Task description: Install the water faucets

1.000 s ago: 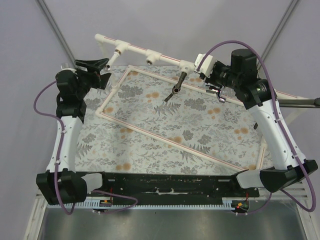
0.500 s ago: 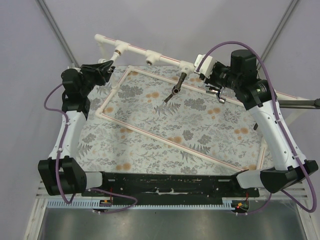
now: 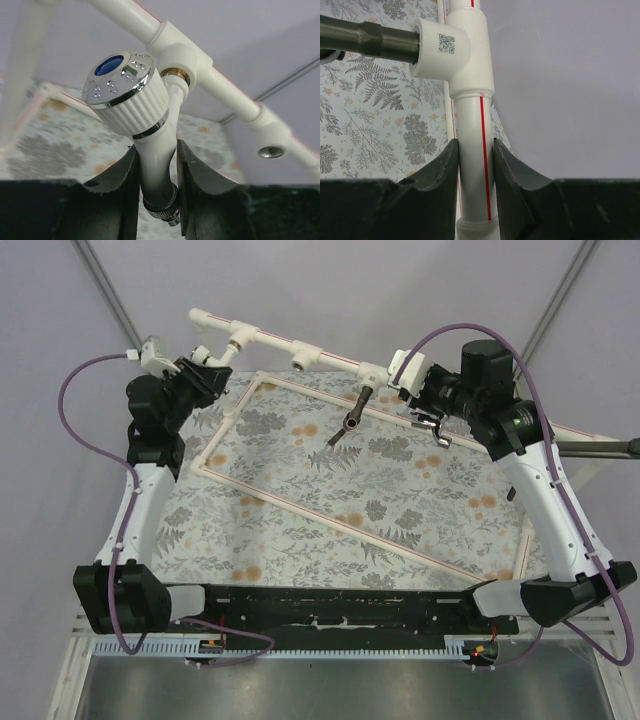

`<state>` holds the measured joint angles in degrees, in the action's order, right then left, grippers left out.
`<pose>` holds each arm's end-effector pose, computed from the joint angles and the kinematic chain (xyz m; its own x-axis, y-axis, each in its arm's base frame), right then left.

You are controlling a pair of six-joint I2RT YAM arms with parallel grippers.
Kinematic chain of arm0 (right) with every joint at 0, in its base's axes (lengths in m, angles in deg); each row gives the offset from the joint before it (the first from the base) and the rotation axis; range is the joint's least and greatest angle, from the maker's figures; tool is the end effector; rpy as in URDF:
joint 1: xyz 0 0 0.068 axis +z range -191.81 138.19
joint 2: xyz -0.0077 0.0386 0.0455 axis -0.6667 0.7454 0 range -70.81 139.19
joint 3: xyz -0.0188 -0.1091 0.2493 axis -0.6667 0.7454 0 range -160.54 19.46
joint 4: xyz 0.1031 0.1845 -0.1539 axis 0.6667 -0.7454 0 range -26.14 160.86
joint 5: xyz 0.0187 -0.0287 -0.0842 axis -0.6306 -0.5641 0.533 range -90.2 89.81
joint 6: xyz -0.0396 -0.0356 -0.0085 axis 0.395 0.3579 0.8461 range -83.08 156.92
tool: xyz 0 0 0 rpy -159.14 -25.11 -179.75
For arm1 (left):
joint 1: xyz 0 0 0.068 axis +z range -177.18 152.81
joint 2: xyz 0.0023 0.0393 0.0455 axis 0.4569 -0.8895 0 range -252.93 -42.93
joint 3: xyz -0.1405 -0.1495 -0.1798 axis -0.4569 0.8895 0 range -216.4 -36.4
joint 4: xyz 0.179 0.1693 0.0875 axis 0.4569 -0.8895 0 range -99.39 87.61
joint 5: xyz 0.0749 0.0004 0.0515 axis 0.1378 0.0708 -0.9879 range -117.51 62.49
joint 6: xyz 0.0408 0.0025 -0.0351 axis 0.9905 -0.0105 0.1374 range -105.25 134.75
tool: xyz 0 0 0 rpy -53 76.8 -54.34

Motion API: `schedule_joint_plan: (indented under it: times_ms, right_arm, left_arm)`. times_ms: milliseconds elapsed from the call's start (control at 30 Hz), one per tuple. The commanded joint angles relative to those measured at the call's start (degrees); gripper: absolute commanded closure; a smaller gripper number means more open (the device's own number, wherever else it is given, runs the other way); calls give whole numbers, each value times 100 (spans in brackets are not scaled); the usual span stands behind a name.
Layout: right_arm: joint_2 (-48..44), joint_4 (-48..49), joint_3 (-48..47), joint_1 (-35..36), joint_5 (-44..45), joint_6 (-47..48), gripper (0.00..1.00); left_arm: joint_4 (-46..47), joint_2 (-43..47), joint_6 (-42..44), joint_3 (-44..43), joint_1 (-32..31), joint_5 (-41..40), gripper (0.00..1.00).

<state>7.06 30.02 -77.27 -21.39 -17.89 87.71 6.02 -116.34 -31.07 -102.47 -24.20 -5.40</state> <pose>0.2559 0.1068 0.4671 0.2405 -0.6981 -0.6744 -0.6490 0.4010 -0.6466 0.3025 0.0025 0.3968 -0.2219 -0.6769 -0.7018 0.2415 0.6591 -0.7122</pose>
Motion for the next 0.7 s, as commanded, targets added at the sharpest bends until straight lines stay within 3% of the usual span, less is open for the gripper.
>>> schedule_joint_plan:
  times_ms: [0,133,200,267,367,433,500,567,667]
  right_arm:
    - [-131,-908,242,67,-375,-218,100]
    - [-140,-882,268,67,-419,-227,100]
    - [-140,-882,260,67,-428,-227,100]
    - [-149,-882,268,58,-419,-236,100]
    - [-166,-847,295,67,-428,-236,100]
    - [-158,-847,295,76,-410,-236,100]
    - [-140,-847,295,67,-393,-236,100]
    - [-157,-838,304,76,-375,-227,100]
    - [-158,-812,347,67,-366,-227,100]
  left_arm:
    - [-110,194,5593,14,-604,-680,98]
    - [-102,388,9302,576,-1474,-1199,98]
    - [-111,397,10282,717,-1634,-1296,98]
    - [-181,389,10689,683,-1652,-1349,98]
    - [-199,450,10753,639,-1643,-1428,96]
    - [-85,546,10394,638,-1643,-1490,85]
    - [47,678,9832,673,-1626,-1481,68]
    - [266,810,9287,770,-1582,-1516,42]
    - [408,1020,8461,814,-1450,-1534,26]
